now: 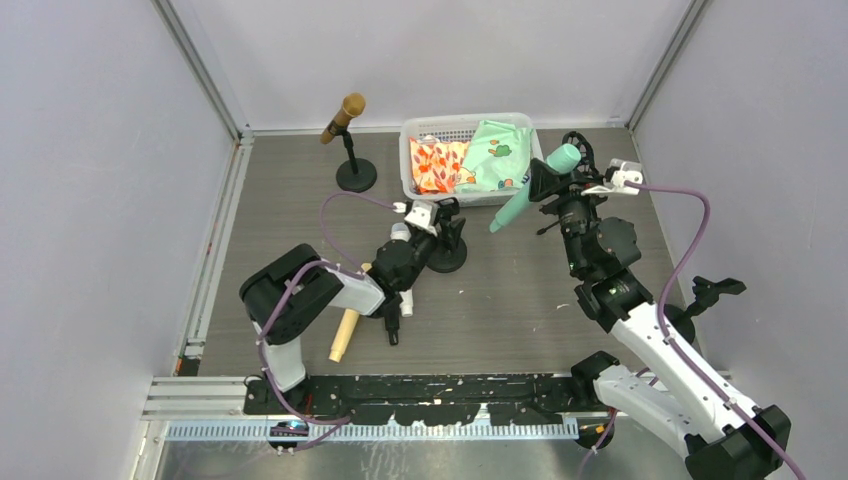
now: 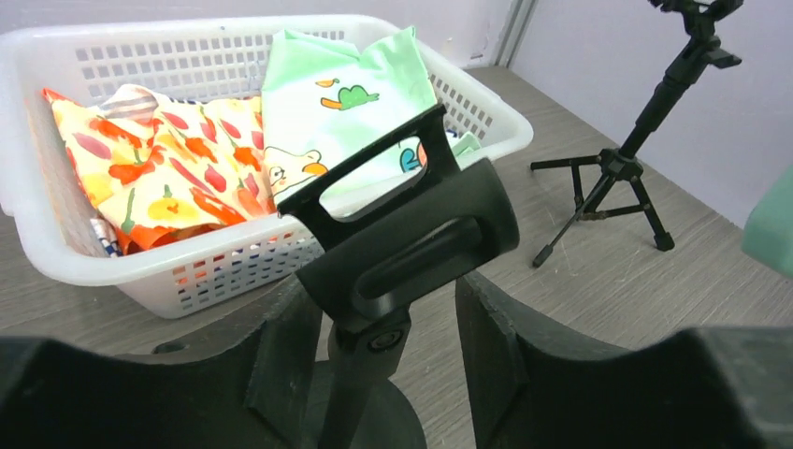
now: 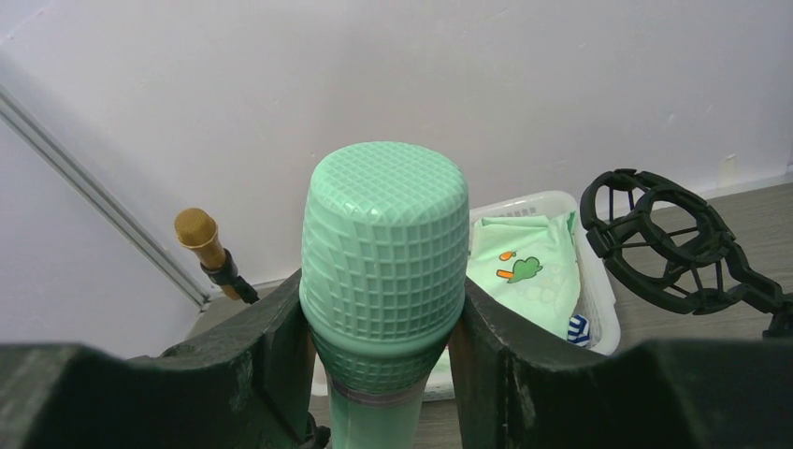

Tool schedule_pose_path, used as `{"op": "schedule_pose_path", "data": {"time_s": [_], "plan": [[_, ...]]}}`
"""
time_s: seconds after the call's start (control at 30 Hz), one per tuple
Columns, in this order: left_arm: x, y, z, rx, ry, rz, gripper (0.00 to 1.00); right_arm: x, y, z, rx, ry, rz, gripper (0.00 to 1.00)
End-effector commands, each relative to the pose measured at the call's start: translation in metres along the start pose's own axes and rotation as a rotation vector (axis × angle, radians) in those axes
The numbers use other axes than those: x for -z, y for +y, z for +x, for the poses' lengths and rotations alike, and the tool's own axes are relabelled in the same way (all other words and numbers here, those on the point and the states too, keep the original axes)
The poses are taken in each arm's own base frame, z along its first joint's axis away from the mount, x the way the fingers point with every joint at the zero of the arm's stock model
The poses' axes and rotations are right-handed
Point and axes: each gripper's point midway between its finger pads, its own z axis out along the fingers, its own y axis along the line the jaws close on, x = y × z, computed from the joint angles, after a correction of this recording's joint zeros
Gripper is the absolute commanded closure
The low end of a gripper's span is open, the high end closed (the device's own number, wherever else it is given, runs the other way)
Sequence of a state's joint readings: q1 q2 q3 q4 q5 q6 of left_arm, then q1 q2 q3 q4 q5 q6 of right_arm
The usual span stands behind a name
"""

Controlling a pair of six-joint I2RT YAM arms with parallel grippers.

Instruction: Attach the microphones to the stand

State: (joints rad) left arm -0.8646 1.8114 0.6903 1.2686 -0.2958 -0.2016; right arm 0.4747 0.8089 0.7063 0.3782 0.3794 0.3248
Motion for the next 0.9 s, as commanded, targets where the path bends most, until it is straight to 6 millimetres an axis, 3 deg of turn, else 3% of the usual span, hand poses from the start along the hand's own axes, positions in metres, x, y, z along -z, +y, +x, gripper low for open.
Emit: {"op": "schedule_pose_path", "data": {"time_s": [0.0, 0.13, 0.37, 0.87], "plan": [[-0.012, -0.002, -0.031, 0.002, -0.120, -0.016, 0.48, -0.003, 0.011, -0.022, -0.049, -0.086, -0.043, 0.99], [-0.013, -0.002, -0.029, -0.010, -0.117, -0.015, 0.71, -0.003, 0.014, -0.021, -0.065, -0.100, -0.067, 0.99], [-0.010, -0.015, -0.024, -0.024, -0.087, 0.065, 0.99, 0.002, 0.023, -0.023, -0.099, -0.182, -0.151, 0.99], [0.010, -0.064, -0.032, 0.228, -0.053, 0.308, 1.00, 0.017, 0.050, -0.047, -0.102, -0.384, -0.352, 0.99]]}}
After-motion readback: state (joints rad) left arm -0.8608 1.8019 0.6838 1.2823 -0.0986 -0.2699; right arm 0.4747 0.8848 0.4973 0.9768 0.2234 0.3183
